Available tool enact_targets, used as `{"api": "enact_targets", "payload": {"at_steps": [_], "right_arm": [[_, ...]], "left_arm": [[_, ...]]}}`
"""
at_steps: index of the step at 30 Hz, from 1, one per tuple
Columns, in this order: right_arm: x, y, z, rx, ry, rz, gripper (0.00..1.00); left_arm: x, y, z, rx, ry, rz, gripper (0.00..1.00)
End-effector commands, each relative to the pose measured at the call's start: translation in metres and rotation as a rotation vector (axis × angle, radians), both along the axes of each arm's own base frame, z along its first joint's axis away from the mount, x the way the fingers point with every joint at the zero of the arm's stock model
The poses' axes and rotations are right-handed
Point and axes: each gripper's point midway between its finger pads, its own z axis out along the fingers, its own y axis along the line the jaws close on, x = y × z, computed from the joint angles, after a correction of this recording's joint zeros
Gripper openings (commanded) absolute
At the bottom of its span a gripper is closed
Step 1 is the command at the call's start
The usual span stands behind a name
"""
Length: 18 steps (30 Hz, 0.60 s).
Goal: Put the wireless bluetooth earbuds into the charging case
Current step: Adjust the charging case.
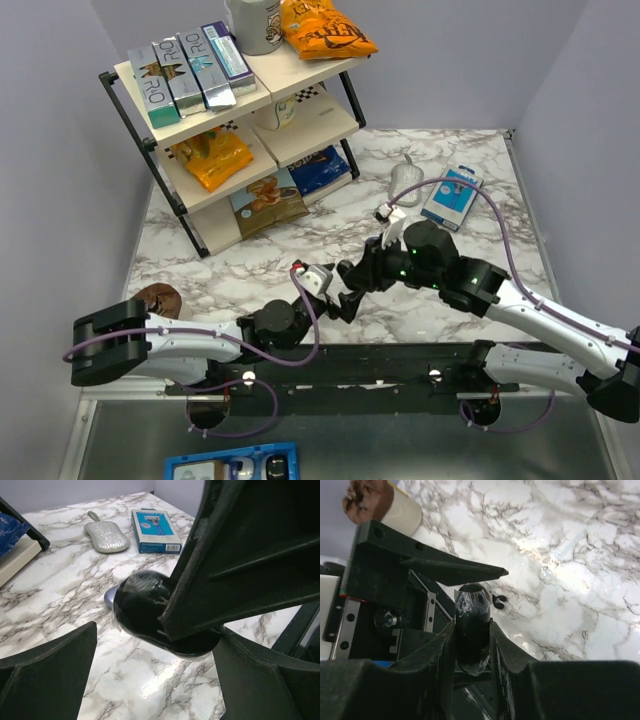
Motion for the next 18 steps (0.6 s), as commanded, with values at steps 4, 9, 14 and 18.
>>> {"api": "enact_targets", "payload": {"at_steps": [4,9,14,18], "right_arm": [[0.014,-0.020,0.062,0.044,-0.107,-0.118,0.01],[0.026,-0.029,0.074,0.026,-0.136,-0.173,0.01],[0.025,-0.027,0.067,0.010,-0.109,-0.158,0.01],[0.015,-0.016,0.059,-0.001,-0.062,-0.085,0.01]], "left_arm": [[0.016,0.037,0.002,-0.125,0.145,0.189,0.99],[0.010,0.055,-0.006,-0.225,0.218,0.195,0.99],[-0.021,0.030,0.000,-0.153,0.146,-0.070,0.99],[-0.023,0.022,-0.010,-0.005,0.060,-0.092,0.99]]}}
